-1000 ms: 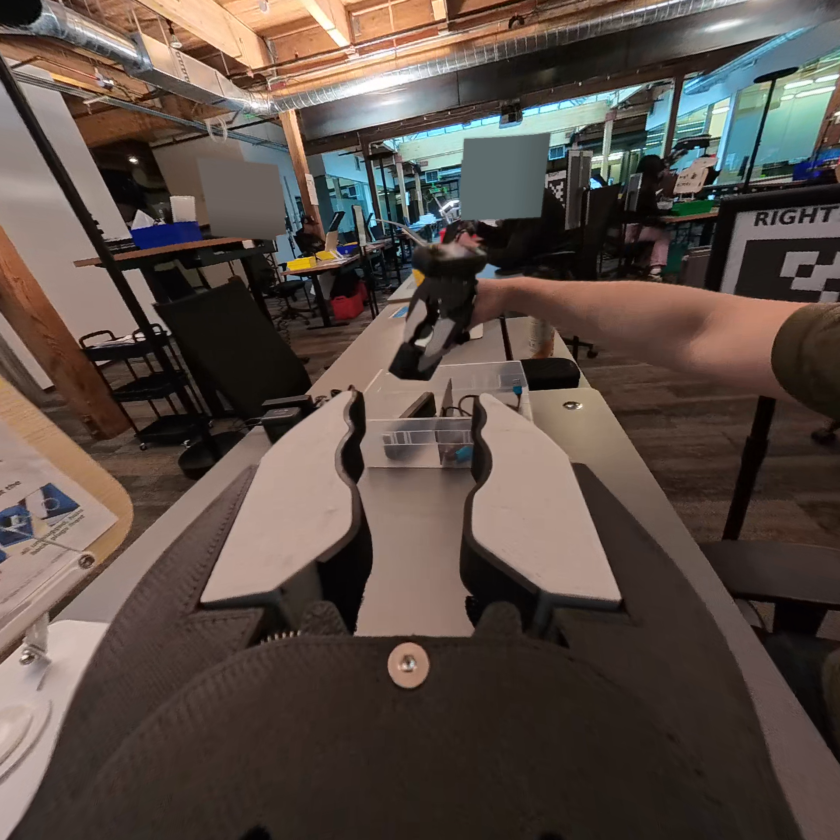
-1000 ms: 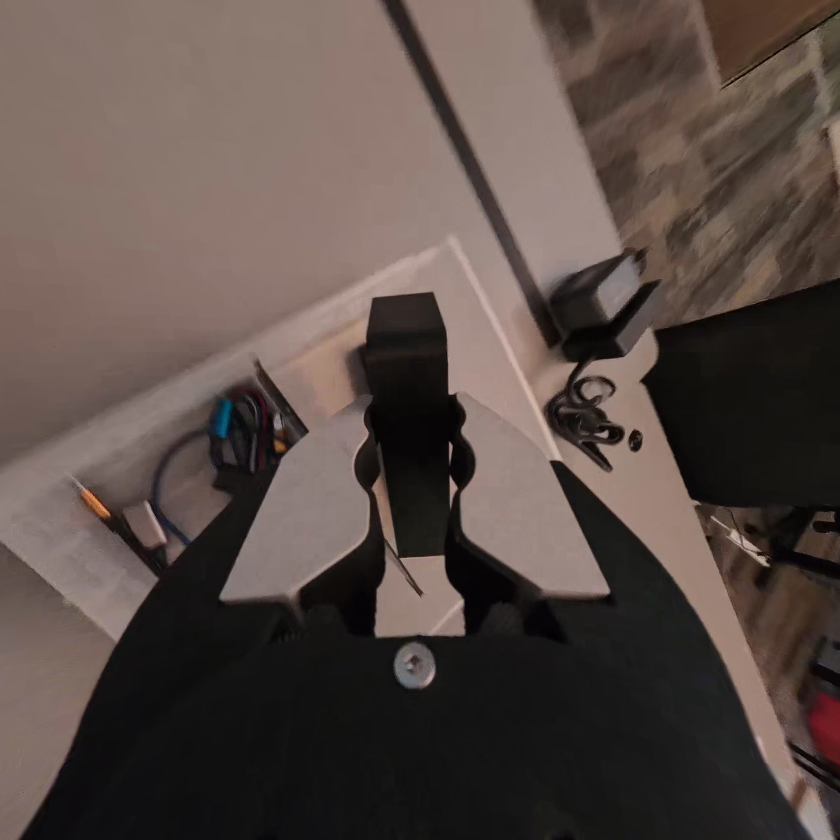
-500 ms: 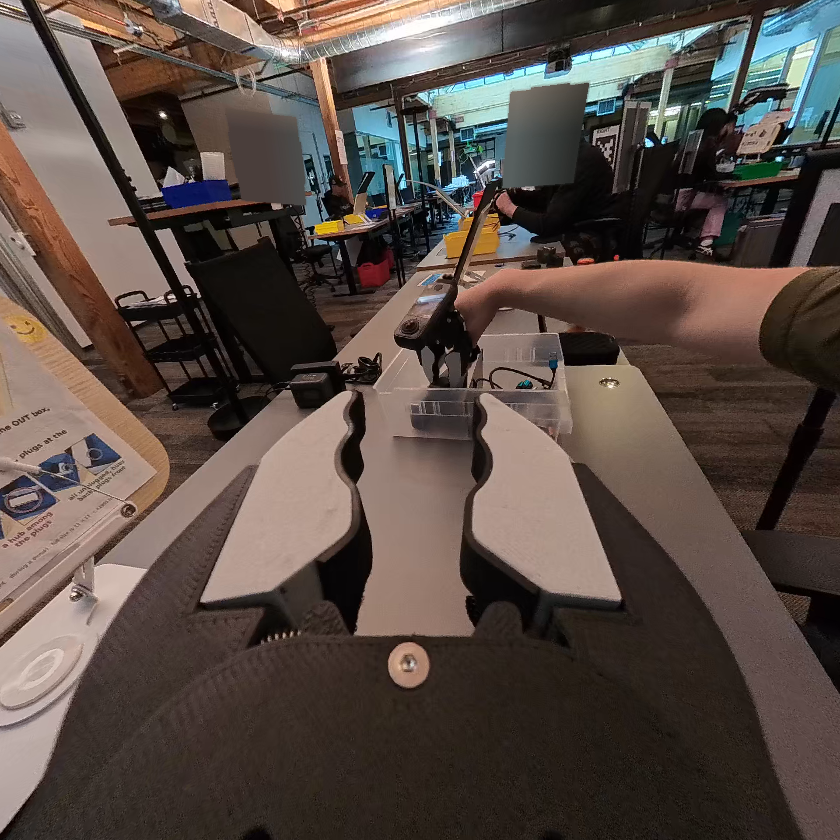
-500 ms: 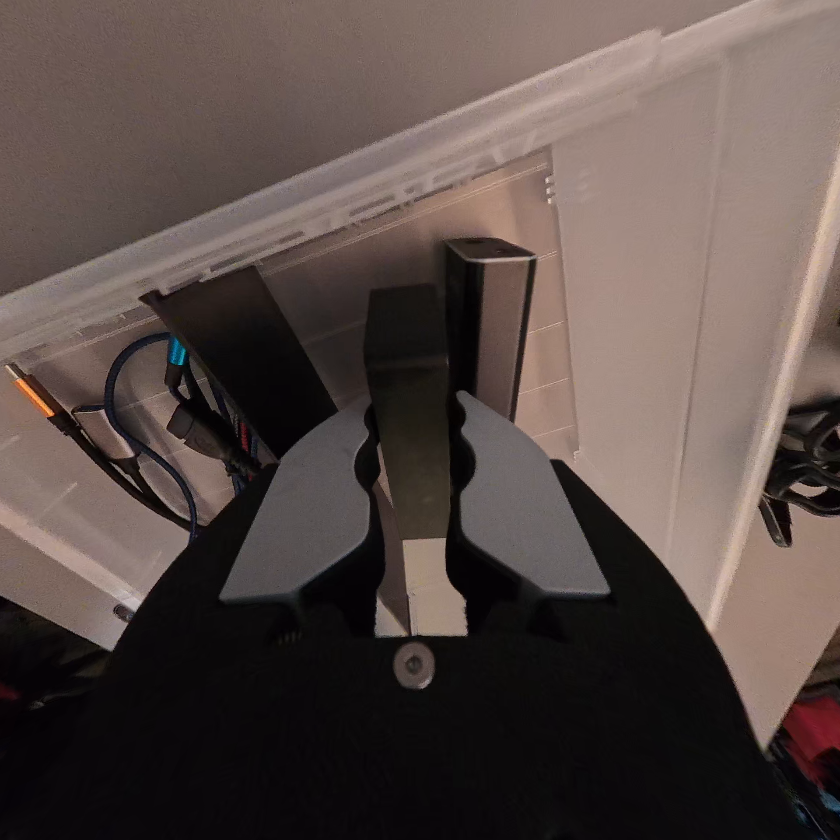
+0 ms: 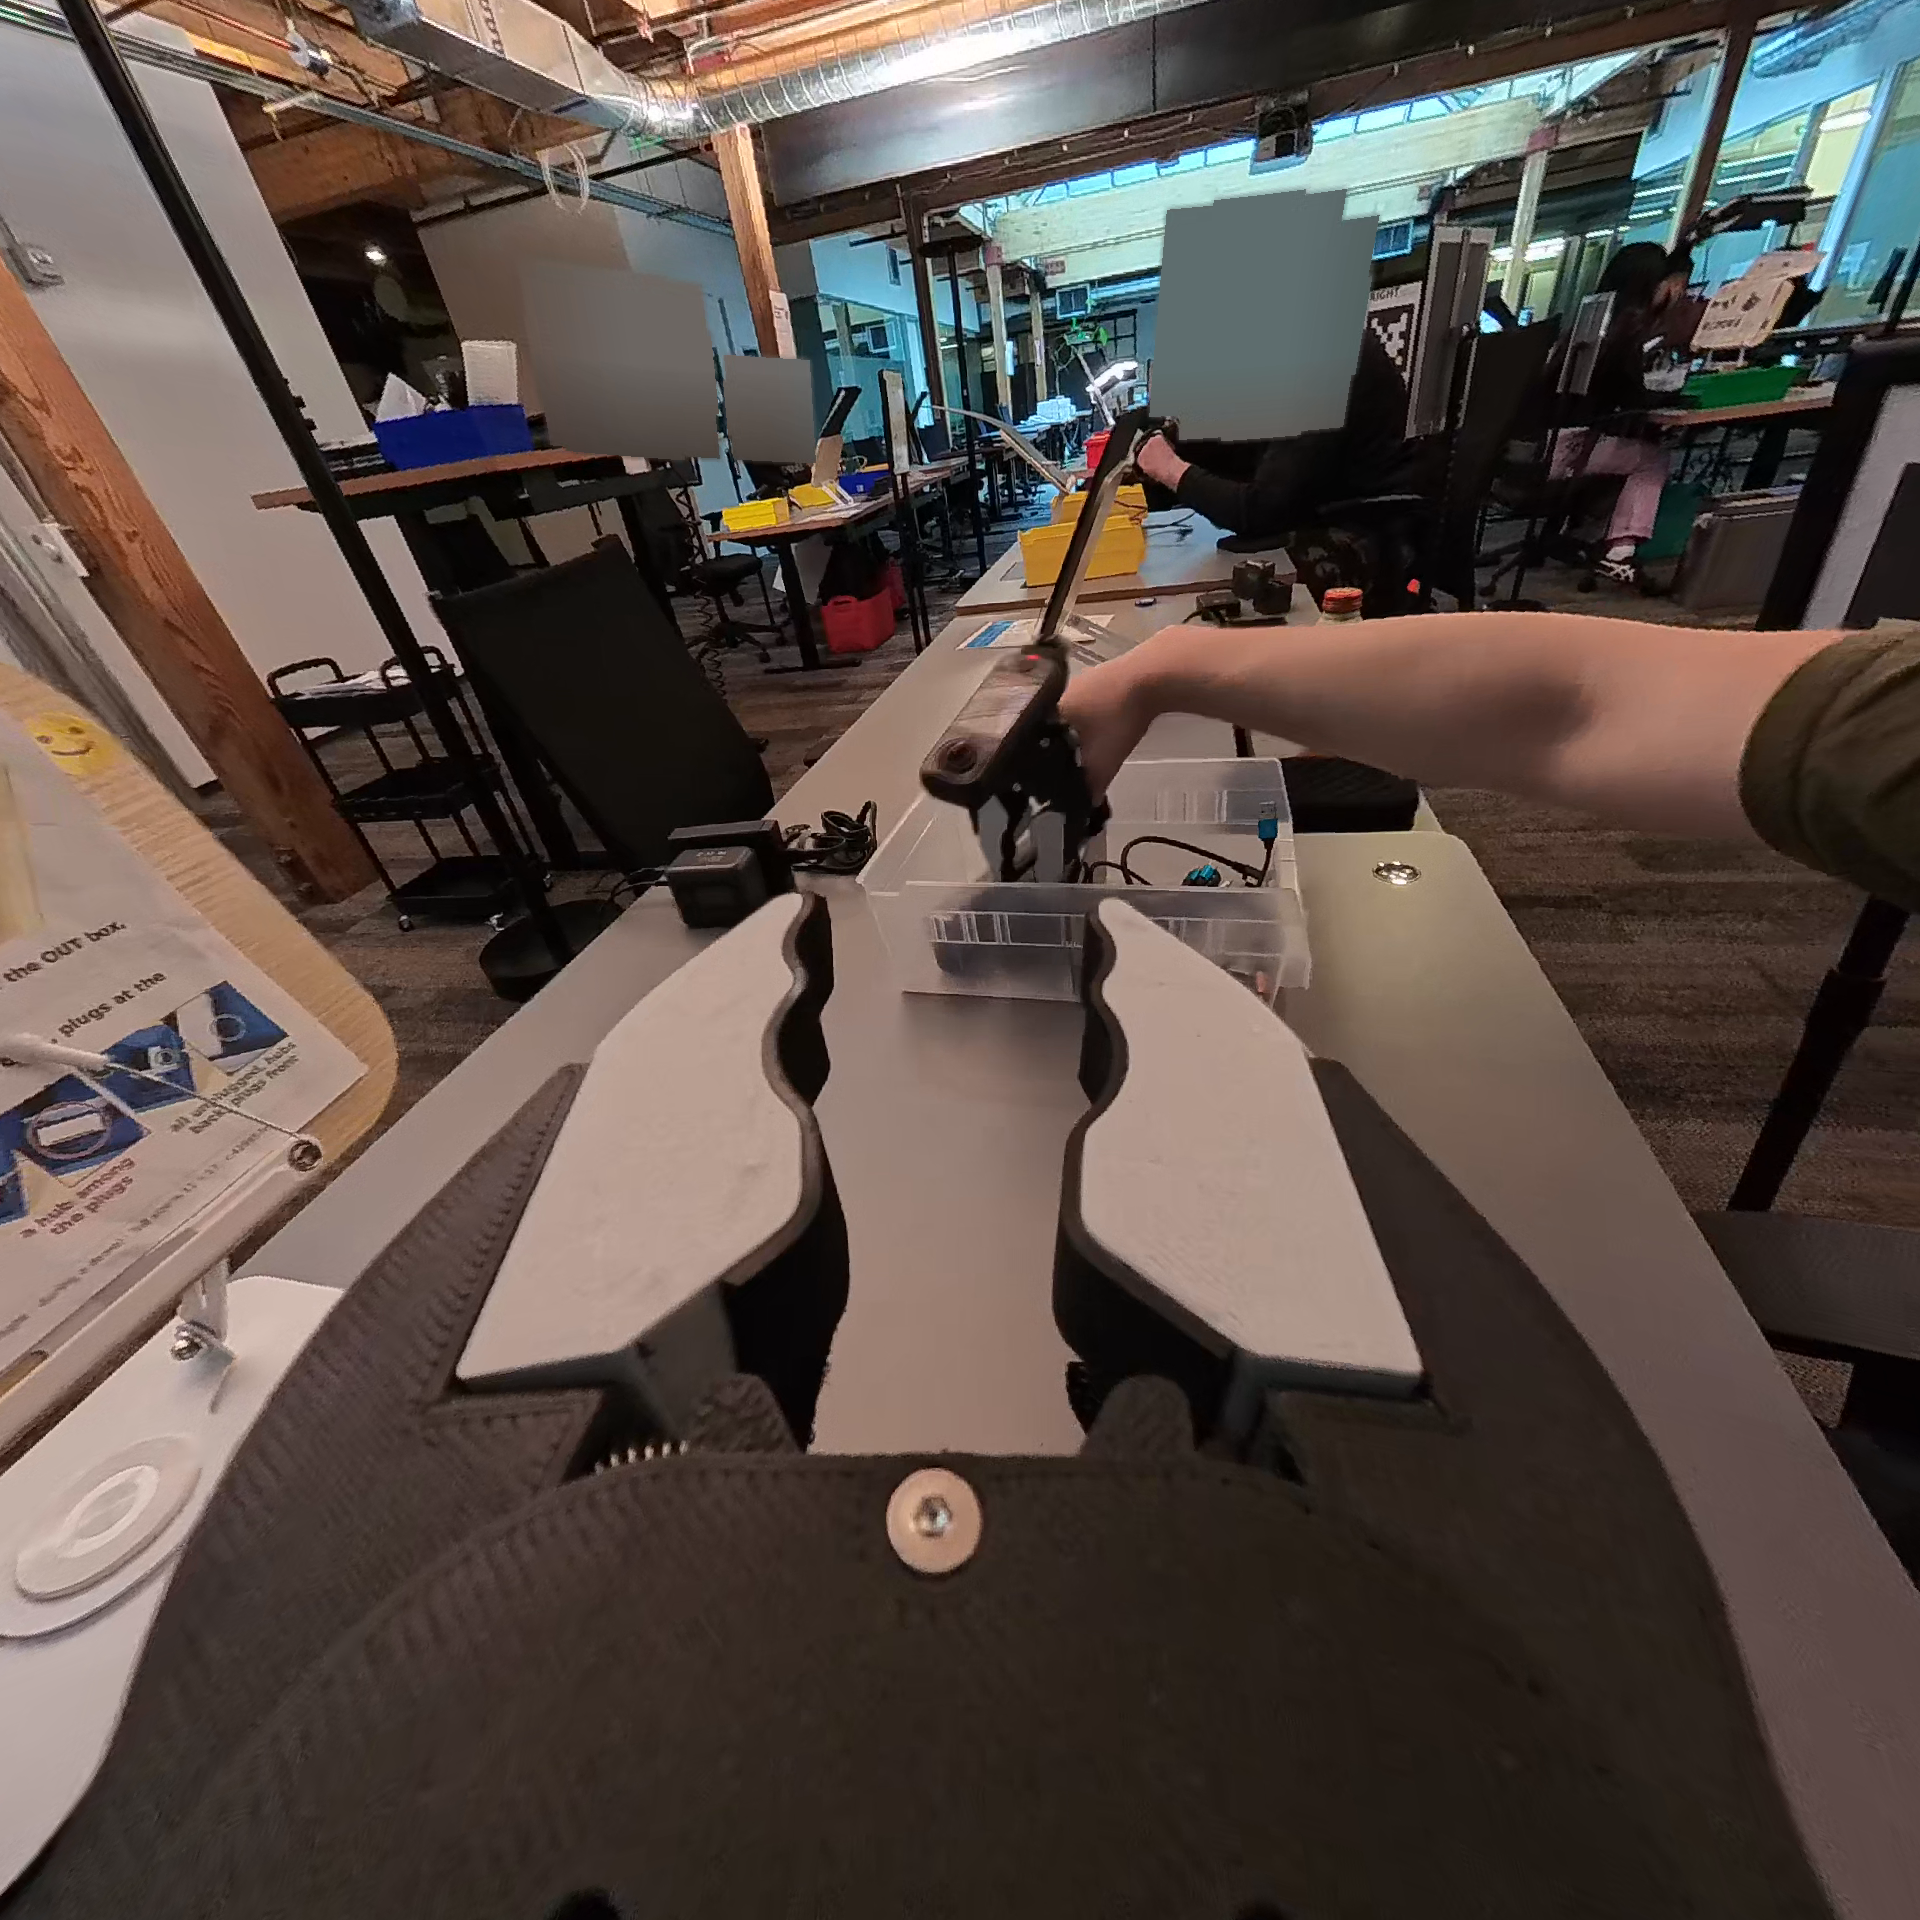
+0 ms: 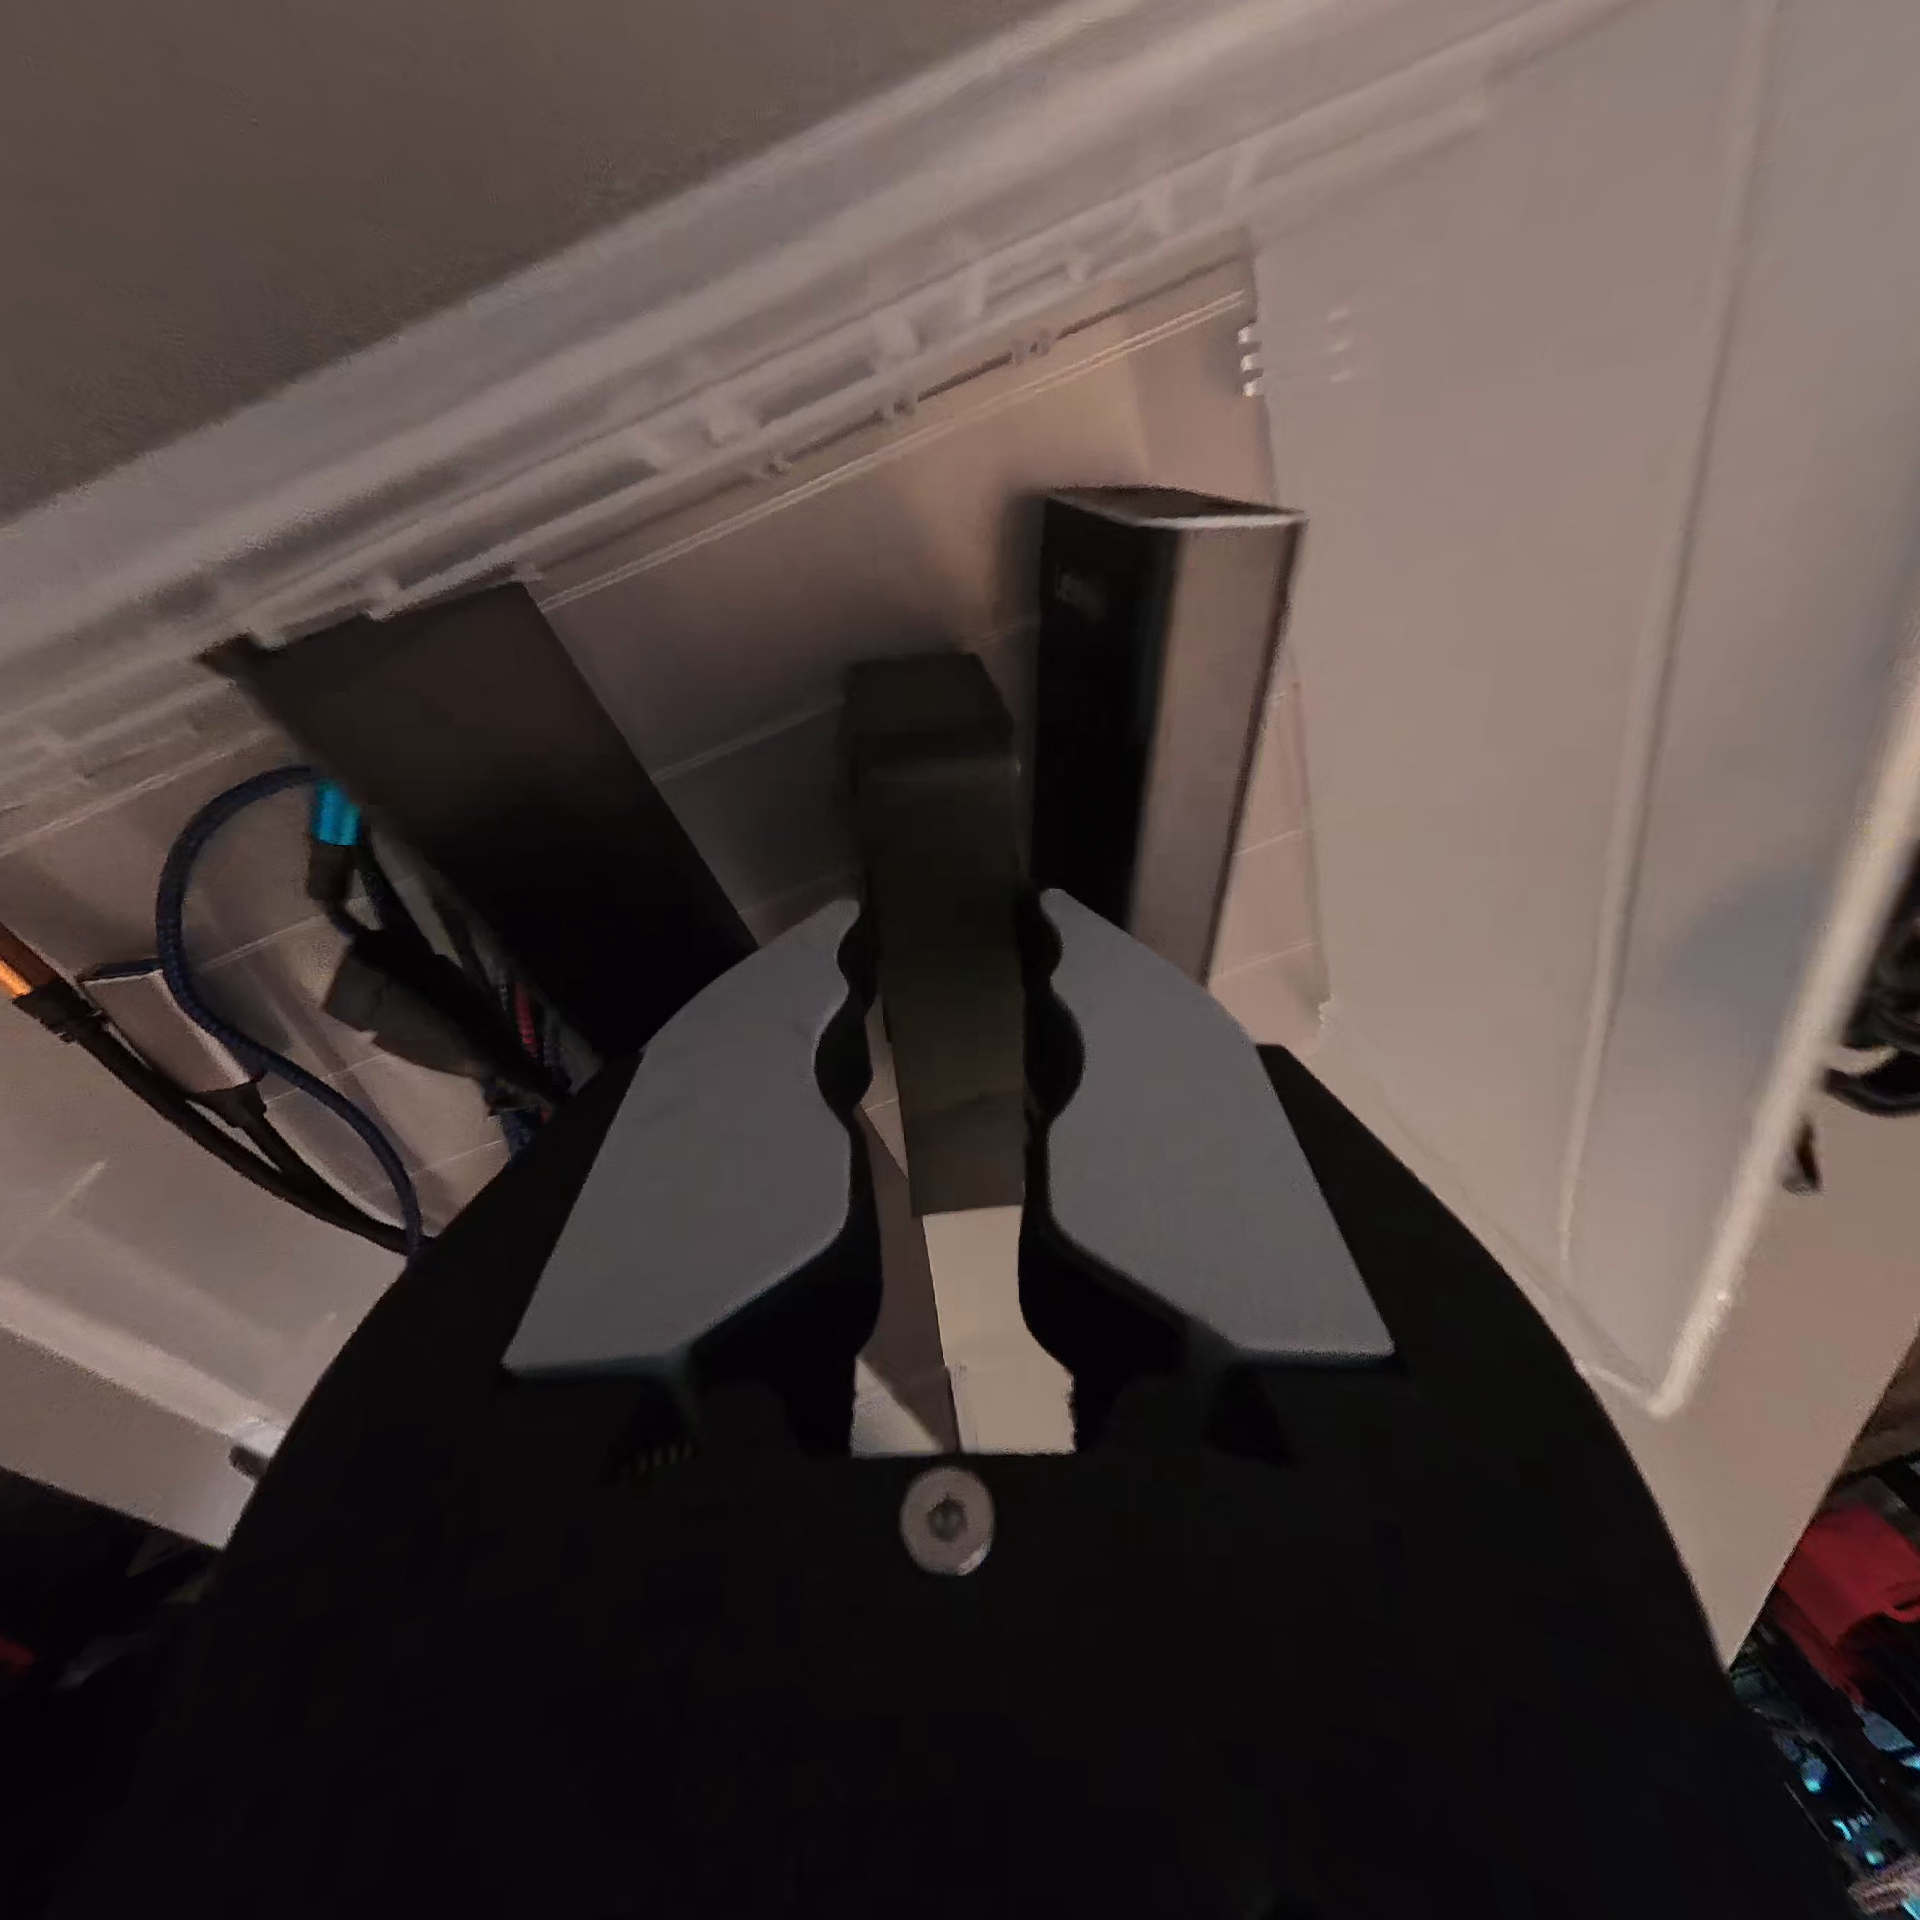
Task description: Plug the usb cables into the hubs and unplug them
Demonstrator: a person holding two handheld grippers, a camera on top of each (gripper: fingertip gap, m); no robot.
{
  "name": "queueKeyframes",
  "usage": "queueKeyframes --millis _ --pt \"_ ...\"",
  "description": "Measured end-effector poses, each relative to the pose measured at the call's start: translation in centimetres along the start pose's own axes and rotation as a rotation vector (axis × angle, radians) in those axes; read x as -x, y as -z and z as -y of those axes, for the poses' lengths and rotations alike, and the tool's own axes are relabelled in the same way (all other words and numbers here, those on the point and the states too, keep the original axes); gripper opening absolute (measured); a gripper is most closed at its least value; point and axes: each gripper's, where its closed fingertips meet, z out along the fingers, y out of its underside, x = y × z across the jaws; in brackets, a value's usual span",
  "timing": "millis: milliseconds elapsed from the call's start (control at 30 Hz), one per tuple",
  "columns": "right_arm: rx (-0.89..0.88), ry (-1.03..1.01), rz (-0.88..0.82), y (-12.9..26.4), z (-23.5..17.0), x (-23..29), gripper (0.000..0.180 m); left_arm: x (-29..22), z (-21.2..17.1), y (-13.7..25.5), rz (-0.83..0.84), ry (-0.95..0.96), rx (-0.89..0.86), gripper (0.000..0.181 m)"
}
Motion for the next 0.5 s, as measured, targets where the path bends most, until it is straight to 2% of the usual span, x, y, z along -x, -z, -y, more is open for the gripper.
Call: queueKeyframes --millis 100,167,200,267,333,400,500 --pt "-0.111 0.006 -0.128 4.3 1.2 -0.2 0.027 0.6 0.8 0.9 0.030 0.006 -0.036 0.044" --pt "-0.313 -0.043 -0.276 9.5 1.7 -0.6 0.026 0.8 1.4 1.6 0.042 0.017 -0.060 0.045" --pt "-0.424 -0.109 -0.367 12.3 1.0 -1.0 0.024 1.0 1.7 2.0 0.049 0.020 -0.071 0.045" --pt "-0.595 -0.322 -0.478 15.8 -3.1 -1.9 0.026 1.3 2.3 2.8 0.065 0.028 -0.090 0.046" --pt "-0.640 -0.583 -0.459 15.1 -8.8 -2.1 0.033 1.6 2.8 3.5 0.083 0.038 -0.112 0.046" --pt "-0.592 -0.802 -0.306 11.8 -13.0 -0.8 0.037 1.7 3.4 4.0 0.091 0.058 -0.141 0.045" --pt "-0.655 -0.924 -0.138 9.3 -13.2 1.2 0.041 1.3 4.2 4.1 0.065 0.118 -0.193 0.045"
